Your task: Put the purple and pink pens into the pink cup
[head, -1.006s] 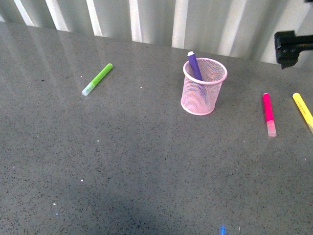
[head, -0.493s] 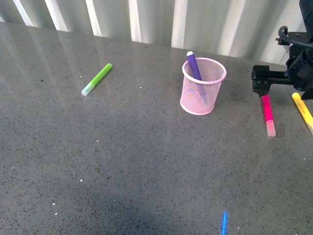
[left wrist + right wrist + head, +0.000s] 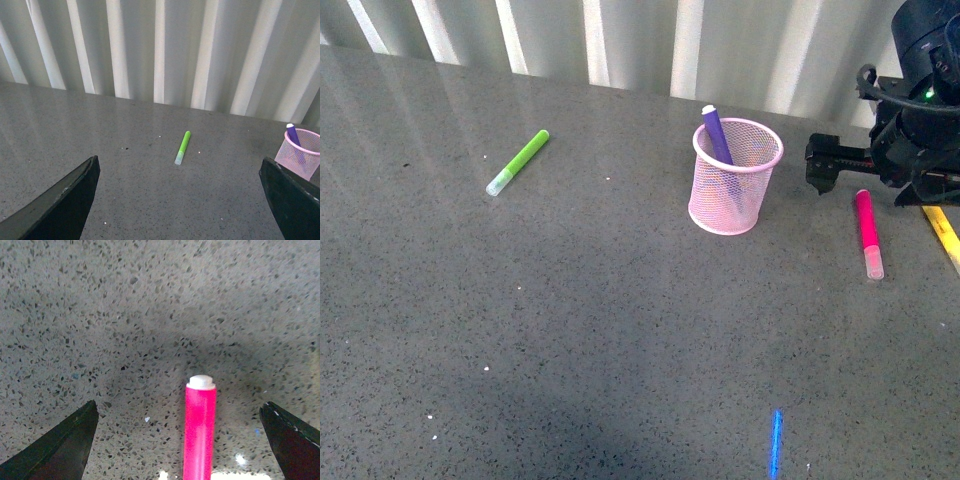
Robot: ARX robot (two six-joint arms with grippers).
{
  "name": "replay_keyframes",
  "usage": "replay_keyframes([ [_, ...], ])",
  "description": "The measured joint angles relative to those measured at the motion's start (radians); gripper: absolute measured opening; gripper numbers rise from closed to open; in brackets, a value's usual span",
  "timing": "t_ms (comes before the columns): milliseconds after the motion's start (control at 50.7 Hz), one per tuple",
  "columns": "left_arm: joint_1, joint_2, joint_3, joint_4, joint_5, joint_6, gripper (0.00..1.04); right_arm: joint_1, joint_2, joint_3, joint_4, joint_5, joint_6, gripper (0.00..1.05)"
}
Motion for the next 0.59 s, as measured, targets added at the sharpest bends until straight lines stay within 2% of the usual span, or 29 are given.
replay_keyframes([
  [276, 0.0, 0.0, 0.0, 0.0, 0.0, 0.0, 0.98, 0.011, 0.008, -0.029, 0.028, -0.004, 0.026, 0.97],
  [454, 0.0, 0.0, 0.0, 0.0, 0.0, 0.0, 0.98, 0.001, 0.007, -0.036, 0.035, 0.005, 0.028, 0.73],
  [513, 0.0, 0.0, 0.0, 0.0, 0.0, 0.0, 0.98, -0.005, 0.005, -0.042, 0.042, 0.008, 0.028, 0.61],
  [592, 0.0, 0.0, 0.0, 0.0, 0.0, 0.0, 0.98, -0.008, 0.003, -0.045, 0.045, 0.008, 0.028, 0.51],
])
